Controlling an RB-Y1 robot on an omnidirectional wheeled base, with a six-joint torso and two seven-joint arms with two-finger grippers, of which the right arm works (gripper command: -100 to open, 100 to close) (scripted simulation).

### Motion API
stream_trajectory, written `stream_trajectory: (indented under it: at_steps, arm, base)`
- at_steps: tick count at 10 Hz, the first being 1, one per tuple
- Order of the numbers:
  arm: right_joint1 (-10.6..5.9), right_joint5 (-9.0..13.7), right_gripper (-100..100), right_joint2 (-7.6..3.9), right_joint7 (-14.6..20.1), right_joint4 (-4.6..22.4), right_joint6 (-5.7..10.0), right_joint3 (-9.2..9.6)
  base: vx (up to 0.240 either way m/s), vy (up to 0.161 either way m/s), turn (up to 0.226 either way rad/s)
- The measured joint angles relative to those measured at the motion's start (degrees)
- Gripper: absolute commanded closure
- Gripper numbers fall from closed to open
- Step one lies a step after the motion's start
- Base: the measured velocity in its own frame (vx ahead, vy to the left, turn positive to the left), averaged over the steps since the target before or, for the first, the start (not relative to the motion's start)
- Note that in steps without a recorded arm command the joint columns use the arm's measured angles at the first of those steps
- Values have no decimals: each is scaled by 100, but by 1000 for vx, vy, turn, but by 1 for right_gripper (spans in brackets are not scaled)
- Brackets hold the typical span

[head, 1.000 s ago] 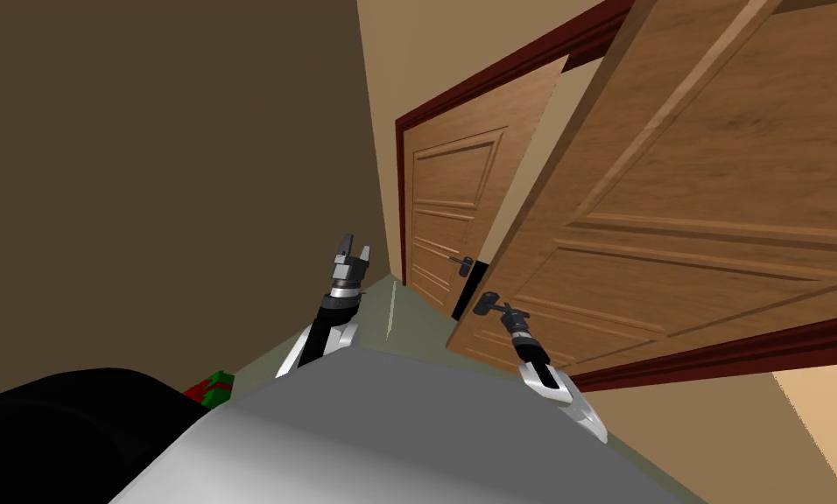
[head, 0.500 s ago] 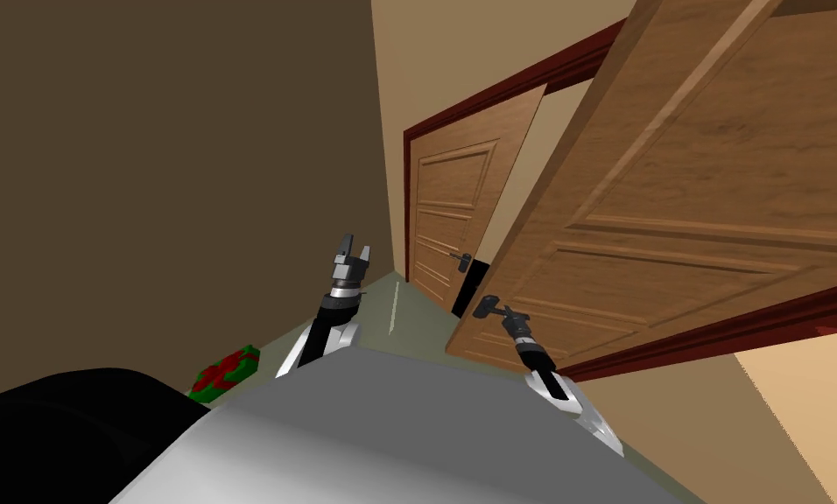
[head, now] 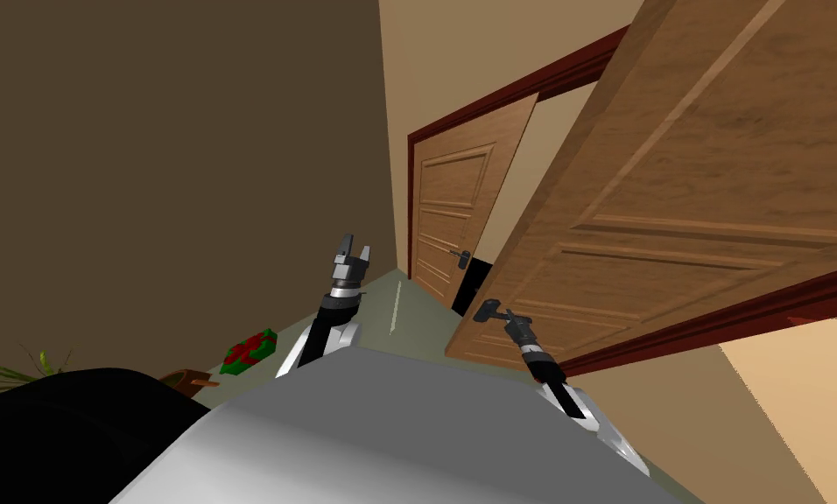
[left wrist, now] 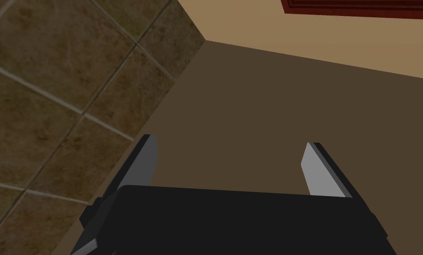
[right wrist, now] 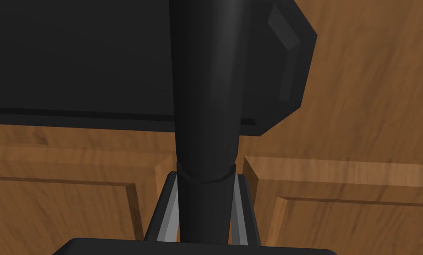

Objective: Pull the door open

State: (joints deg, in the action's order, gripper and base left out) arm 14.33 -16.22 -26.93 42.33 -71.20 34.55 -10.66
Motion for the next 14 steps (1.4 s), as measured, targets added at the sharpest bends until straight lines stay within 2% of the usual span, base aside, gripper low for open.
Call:
stream_trajectory:
  at_steps: [3,4,6,8,11,12,13,14]
  arm:
    - [182,-48,100,-146,179,-7,319,56]
    - [200,-56,100,-148,190,0,337,67]
    - [295,-62,100,-220,233,46,501,61]
    - [336,-64,100,-310,274,216,821,41]
    - [497,-77,100,-477,363,379,1311,20]
    - [547,-80,100,-514,389,387,1413,18]
    - [555,-83,100,-552,397,508,1593,13]
    - [626,-92,100,-610,433,517,1726,13]
  base:
    - [-120,-54,48]
    - [-25,-1,-12]
    - [-17,3,-18]
    - [-15,0,-10]
    - [-20,-2,-19]
    - [-26,-6,-8]
    - [-30,-11,-24]
    - [-22,-9,-15]
